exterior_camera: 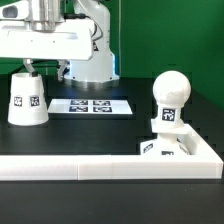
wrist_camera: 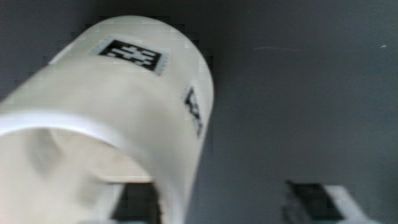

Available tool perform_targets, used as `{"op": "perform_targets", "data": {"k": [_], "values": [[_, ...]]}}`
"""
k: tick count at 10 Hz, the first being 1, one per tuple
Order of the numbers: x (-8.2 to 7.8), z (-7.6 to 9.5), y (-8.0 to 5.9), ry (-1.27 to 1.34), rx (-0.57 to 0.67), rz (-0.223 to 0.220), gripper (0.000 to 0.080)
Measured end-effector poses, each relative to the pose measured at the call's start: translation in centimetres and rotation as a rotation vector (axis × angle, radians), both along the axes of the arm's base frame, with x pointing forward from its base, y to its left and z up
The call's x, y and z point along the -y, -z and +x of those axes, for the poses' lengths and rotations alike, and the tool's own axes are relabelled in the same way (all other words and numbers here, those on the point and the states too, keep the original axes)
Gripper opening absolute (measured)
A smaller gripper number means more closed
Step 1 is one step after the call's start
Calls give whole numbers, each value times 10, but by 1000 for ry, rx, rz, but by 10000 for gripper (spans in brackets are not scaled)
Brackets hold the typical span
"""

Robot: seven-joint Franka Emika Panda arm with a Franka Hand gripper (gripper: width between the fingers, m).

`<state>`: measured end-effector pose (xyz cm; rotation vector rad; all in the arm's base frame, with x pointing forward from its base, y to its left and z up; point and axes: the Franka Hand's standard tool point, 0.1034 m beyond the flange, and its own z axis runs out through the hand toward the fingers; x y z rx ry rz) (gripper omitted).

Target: Assemble lamp

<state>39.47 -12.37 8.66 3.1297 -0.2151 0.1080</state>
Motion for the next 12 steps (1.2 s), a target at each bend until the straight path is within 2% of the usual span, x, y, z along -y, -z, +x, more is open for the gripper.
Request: {"op": "perform_targets", "data": {"k": [1, 2, 4, 6, 7, 9, 11, 12], "values": [[1, 0, 2, 0, -4, -1, 214], [2, 0, 3, -3, -4, -4, 58], [8, 10, 2, -19, 26, -30, 46], [6, 11, 2, -13, 29, -31, 46], [-3, 12, 1, -8, 30, -26, 46], [-37, 21, -13, 66, 25, 21, 46], [-66, 39, -24, 132, 8, 50, 46], [-86, 56, -45, 157, 5, 64, 46]]}}
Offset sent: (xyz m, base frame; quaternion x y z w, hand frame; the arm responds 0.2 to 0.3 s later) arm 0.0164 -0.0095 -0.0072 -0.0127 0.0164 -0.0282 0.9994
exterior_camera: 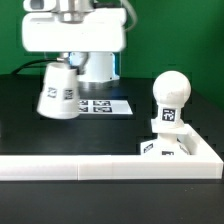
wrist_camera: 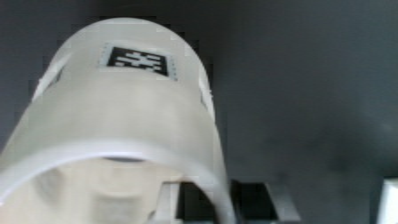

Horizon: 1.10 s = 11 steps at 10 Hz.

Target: Assemble lamp

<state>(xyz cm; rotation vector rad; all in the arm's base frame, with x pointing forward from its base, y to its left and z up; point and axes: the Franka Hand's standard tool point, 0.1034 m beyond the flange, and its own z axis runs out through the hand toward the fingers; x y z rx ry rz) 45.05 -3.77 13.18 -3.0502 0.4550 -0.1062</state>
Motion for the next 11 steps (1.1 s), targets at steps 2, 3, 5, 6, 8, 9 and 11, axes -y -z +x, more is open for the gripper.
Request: {"op": "perform_targets", "data": {"k": [2, 3, 5, 6, 8, 9, 11], "values": [[-16, 25, -27, 63, 3, 2, 46], [-20, 36, -36, 61, -9, -21, 46], [-19, 36, -35, 54, -6, -22, 46], [-19, 36, -35, 54, -6, -22, 46], [-21, 36, -35, 57, -8, -21, 46], [-36, 40, -44, 65, -14, -9, 46], [-77, 61, -70, 92, -6, 23, 46]]}}
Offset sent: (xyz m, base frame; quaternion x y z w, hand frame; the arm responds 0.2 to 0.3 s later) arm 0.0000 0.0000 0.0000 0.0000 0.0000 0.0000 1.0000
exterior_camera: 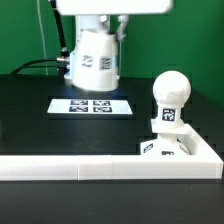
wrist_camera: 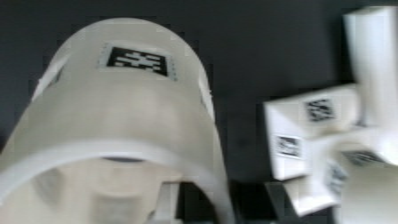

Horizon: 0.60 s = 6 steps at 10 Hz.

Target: Assemble lamp

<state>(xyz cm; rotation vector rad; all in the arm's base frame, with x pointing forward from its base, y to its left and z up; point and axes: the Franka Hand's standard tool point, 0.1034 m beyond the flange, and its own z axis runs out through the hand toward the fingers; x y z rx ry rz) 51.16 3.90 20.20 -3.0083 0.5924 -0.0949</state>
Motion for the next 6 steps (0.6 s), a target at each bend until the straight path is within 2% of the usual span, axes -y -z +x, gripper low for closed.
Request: {"op": "perform_targets", "data": {"k": [2, 3, 6], "values": [[-33, 21, -24, 27, -6, 11, 46], [-39, 29, -31, 24, 0, 12, 46], [-37, 26, -26, 27, -6, 10, 46]]}}
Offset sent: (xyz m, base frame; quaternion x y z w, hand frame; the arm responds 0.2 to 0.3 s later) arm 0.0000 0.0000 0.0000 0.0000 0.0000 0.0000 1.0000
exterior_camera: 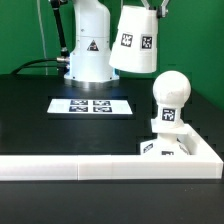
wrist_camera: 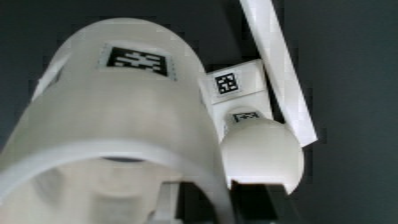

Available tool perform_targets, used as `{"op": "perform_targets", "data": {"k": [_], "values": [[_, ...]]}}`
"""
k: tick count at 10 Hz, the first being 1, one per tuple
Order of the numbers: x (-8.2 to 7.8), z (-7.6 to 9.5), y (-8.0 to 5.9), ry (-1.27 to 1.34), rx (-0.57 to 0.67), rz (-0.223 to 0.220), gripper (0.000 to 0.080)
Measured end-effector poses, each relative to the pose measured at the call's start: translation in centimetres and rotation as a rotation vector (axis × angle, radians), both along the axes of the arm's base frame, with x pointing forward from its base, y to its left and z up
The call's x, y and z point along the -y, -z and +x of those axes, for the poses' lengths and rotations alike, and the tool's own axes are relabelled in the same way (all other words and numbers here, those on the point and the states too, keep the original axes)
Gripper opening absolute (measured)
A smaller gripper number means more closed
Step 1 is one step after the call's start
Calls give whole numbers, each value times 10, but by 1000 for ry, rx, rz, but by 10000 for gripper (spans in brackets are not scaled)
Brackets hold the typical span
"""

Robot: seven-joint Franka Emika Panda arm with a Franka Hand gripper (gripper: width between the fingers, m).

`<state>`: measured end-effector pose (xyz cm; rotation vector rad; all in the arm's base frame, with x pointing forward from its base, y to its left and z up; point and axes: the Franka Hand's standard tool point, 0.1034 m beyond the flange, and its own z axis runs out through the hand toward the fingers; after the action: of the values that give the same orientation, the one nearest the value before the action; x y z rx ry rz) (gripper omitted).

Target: Assemble lamp

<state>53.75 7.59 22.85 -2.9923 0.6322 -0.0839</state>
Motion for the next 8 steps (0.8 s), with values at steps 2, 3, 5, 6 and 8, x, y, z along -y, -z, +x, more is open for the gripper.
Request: {"op": "perform_targets", "data": {"k": [2, 3, 5, 6, 8], "values": [[-3, 4, -6, -13, 13, 5, 46], [-11, 14, -14, -7, 30, 23, 46], [-25, 43, -29, -20, 69, 20, 46], [-30, 54, -31, -28, 84, 18, 46], [-42, 67, -24, -43, 95, 12, 46]]}}
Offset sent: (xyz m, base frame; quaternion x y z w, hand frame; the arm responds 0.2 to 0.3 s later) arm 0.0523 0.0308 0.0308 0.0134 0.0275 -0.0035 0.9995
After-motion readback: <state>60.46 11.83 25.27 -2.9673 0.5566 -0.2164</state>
